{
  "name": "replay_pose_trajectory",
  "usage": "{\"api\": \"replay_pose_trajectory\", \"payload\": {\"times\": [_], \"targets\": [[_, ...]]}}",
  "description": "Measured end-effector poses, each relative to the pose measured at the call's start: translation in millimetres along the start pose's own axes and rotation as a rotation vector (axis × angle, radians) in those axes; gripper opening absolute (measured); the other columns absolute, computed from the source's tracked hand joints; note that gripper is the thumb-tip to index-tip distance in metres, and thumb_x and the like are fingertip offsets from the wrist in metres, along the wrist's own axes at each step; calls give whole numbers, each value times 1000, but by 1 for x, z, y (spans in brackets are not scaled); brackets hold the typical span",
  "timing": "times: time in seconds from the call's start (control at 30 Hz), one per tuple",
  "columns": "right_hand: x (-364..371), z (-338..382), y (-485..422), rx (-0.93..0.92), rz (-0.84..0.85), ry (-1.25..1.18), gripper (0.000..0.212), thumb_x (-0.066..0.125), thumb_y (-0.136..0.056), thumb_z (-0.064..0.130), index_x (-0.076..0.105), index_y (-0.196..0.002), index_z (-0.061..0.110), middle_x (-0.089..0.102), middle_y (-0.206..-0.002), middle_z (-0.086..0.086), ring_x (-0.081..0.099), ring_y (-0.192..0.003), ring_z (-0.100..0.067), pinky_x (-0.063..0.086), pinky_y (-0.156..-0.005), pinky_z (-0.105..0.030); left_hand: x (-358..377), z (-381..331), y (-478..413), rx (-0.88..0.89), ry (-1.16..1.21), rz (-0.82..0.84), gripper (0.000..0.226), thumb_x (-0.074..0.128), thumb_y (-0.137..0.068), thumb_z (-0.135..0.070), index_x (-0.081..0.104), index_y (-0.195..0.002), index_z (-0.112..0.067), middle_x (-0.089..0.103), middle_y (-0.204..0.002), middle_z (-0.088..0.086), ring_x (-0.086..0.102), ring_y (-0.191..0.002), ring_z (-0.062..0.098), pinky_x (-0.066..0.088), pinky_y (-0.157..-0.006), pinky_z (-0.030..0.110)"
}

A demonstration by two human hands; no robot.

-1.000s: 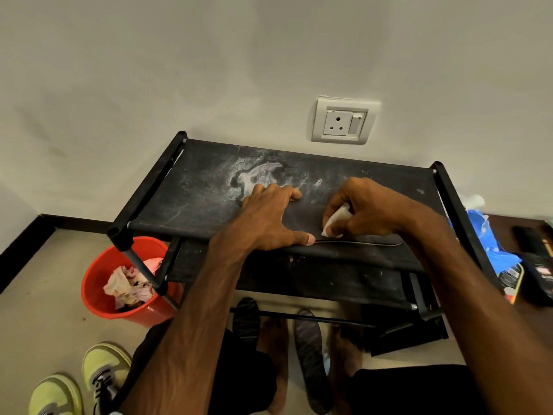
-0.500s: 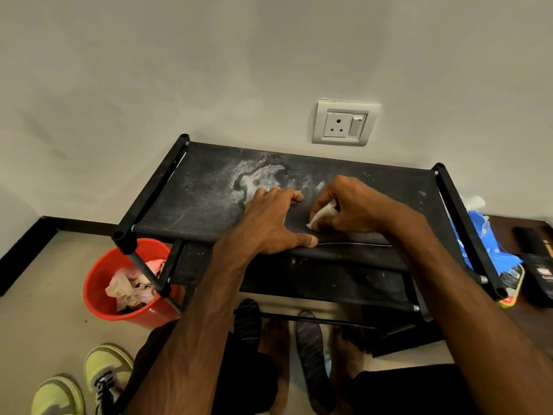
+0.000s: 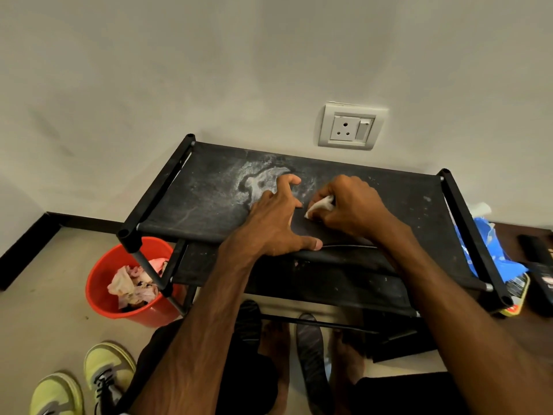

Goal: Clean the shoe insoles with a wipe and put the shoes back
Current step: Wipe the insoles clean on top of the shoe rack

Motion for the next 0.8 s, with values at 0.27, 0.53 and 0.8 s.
{"api": "replay_pose_trajectory", "payload": {"times": [0.27, 0.53, 0.8], "targets": [[8, -2, -14, 41, -41, 50, 18, 73, -86, 28, 80, -102, 33, 76, -94, 2, 68, -85, -20, 53, -70, -36, 3, -3, 2, -6, 28, -26, 108, 90, -66, -46, 19, -144, -25, 57, -135, -5, 42, -129, 20, 33, -113, 47], [-8, -24, 12, 80, -247, -253, 5, 79, -86, 35, 80, -90, 32, 76, -82, 11, 70, -77, -8, 61, -75, -38, 0, 0, 1, -25, 49, -42, 106, 92, -64, -46, 23, -143, -27, 56, -135, -7, 42, -128, 18, 34, -113, 44], [-12, -21, 22, -48, 15, -185, 9, 82, -85, 25, 82, -86, 34, 77, -82, 17, 71, -78, 2, 61, -72, -29, 0, -3, 2, -32, 72, -29, 110, 93, -63, -45, 22, -145, -26, 55, -136, -8, 41, -129, 17, 35, -113, 42]]}}
Point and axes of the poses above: each hand's wrist, its own y-axis away from the middle knuckle, its own x-axis out of the palm, z = x × y, the point moved 2 cm from there along -y, towards the middle knuckle
